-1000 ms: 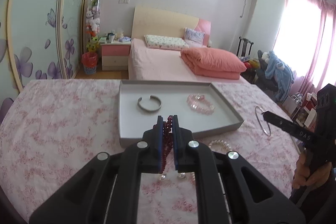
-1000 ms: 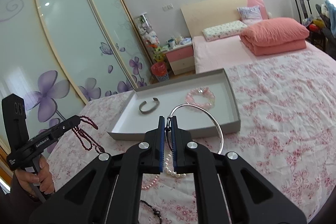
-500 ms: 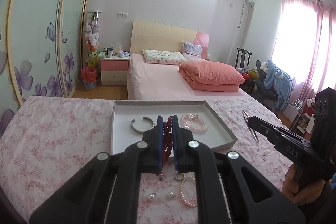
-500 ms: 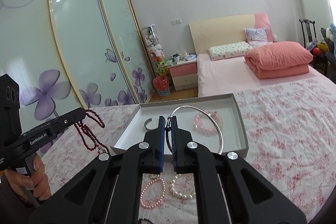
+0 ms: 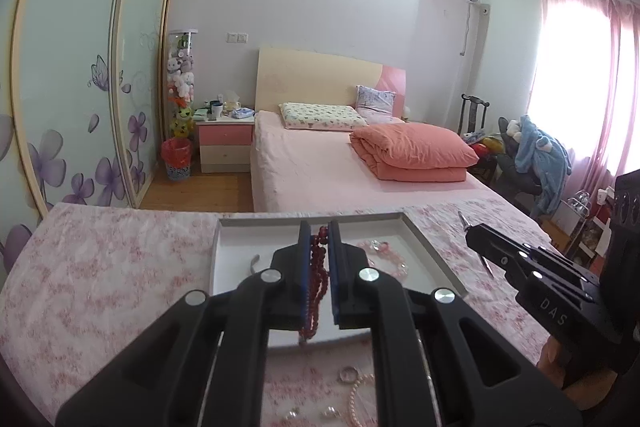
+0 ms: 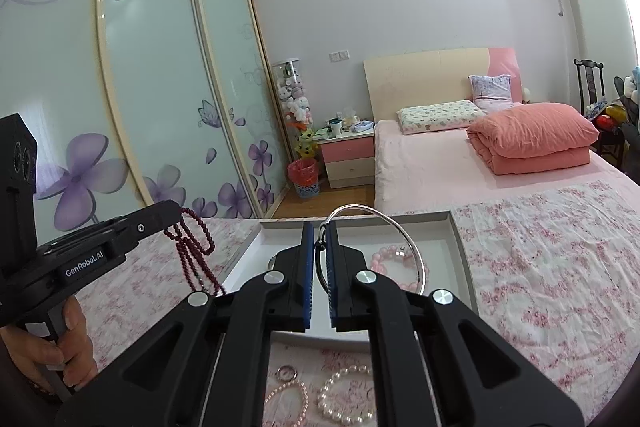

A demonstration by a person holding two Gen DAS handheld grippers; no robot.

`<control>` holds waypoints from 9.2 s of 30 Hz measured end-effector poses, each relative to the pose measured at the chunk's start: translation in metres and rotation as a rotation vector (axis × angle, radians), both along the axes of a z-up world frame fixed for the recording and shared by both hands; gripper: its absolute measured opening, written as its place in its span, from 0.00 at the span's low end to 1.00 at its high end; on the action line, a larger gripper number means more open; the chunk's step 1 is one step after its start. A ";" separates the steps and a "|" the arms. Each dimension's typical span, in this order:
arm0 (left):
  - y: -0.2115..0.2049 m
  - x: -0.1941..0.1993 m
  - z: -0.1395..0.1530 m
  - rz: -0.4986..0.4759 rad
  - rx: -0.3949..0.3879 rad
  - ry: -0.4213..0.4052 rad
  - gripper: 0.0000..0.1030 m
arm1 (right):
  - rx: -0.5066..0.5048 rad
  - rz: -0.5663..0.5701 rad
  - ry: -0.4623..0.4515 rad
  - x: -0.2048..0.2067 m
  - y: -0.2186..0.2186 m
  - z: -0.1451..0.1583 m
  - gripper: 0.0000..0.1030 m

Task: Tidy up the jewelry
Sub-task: 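Carry both pieces to the tray while the right gripper releases the hoop inside, then lower the red bead necklace into the tray and open the left gripper, then grasp a pearl stud earring with the left gripper while the right gripper approaches the white pearl bracelet, then grasp the white pearl bracelet with the right gripper while the left gripper lifts the earring, then carry the earring and pearl bracelet into the grey tray and open both grippers, then grasp the black bead bracelet on the bed with the right gripper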

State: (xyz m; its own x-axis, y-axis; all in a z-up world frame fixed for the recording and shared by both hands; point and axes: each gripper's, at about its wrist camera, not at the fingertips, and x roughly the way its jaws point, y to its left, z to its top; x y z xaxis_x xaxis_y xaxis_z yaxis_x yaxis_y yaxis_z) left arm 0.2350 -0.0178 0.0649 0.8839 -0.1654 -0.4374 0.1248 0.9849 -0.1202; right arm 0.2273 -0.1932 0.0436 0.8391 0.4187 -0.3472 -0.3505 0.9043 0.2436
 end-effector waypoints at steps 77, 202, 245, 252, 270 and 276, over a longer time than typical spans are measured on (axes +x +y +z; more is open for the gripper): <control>0.039 -0.028 -0.109 0.014 0.000 0.285 0.41 | -0.162 -0.052 0.340 0.007 -0.022 -0.099 0.23; 0.005 -0.057 -0.066 0.060 0.059 0.105 0.14 | -0.101 -0.006 0.016 -0.052 0.001 -0.016 0.10; -0.010 0.084 -0.085 0.070 0.075 0.122 0.14 | -0.090 -0.068 0.063 0.078 0.011 -0.037 0.10; -0.012 0.101 -0.098 0.069 0.071 0.148 0.14 | -0.093 -0.054 0.102 0.092 0.019 -0.050 0.10; 0.001 0.111 -0.103 0.101 0.057 0.164 0.24 | -0.094 -0.079 0.115 0.099 0.019 -0.055 0.29; 0.016 0.103 -0.097 0.133 0.039 0.161 0.25 | -0.106 -0.094 0.102 0.090 0.012 -0.051 0.29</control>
